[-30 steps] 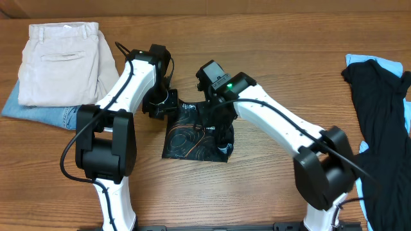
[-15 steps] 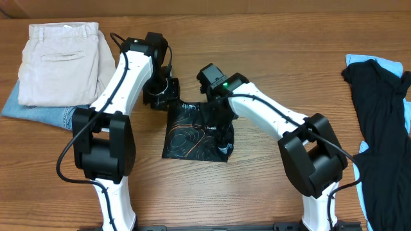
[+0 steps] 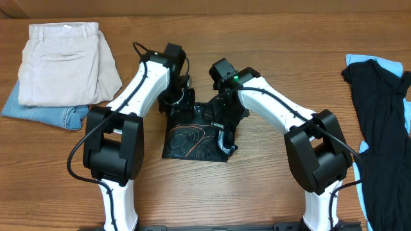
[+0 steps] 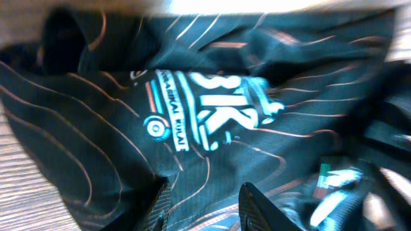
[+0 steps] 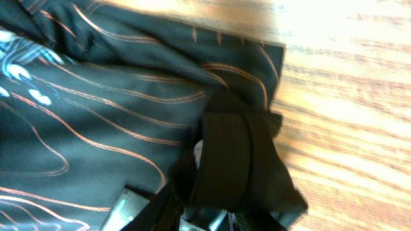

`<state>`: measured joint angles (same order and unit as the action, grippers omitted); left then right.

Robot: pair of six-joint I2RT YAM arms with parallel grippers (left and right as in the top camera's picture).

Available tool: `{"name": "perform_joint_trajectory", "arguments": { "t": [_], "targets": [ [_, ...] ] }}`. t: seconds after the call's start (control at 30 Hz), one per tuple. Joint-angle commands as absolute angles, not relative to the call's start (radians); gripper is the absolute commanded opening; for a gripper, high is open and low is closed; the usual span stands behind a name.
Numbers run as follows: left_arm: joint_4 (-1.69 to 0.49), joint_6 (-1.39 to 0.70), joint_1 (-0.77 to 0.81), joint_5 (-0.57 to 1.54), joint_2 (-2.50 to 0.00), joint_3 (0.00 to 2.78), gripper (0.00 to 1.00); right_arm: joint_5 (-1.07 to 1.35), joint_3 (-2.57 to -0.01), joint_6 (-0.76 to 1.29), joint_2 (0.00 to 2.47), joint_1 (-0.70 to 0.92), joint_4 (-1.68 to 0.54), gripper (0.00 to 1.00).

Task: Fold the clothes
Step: 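Release the jersey and raise both grippers away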

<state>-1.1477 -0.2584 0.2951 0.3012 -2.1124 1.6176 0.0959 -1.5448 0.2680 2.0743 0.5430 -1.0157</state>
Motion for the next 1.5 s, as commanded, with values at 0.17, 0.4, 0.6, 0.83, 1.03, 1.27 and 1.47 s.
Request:
{"name": "perform_joint_trajectory", "arguments": {
  "t": [0.17,0.4,0.6,0.83,1.03,1.27,1.47],
  "targets": [
    [-1.139,-0.273,0.278,0.112,-2.112,1.558,0.38,0.038,-1.557,0.265,2.080,0.526,-1.084,0.28],
    [-1.164,-0.273,0.261,0.131,-2.110,1.600,0.35,0.038,-1.557,0.265,2.076,0.526,-1.111,0.28],
    [-1.258,-0.265,0.249,0.113,-2.069,1.735,0.40,0.038,-1.559,0.265,1.999,0.503,-1.115,0.28],
    [-1.261,-0.266,0.195,0.042,-2.042,1.736,0.56,0.038,-1.559,0.265,1.886,0.448,-1.156,0.29],
    [-1.163,-0.249,0.136,0.093,-2.044,1.672,0.62,0.038,-1.559,0.265,1.872,0.423,-1.203,0.29],
    [-1.008,-0.097,0.121,0.275,-2.046,1.565,0.66,0.039,-1.559,0.265,1.872,0.423,-1.204,0.29],
    [-0.977,-0.029,0.121,0.340,-2.058,1.535,0.67,0.039,-1.559,0.265,1.872,0.423,-1.211,0.29]
  ]
}}
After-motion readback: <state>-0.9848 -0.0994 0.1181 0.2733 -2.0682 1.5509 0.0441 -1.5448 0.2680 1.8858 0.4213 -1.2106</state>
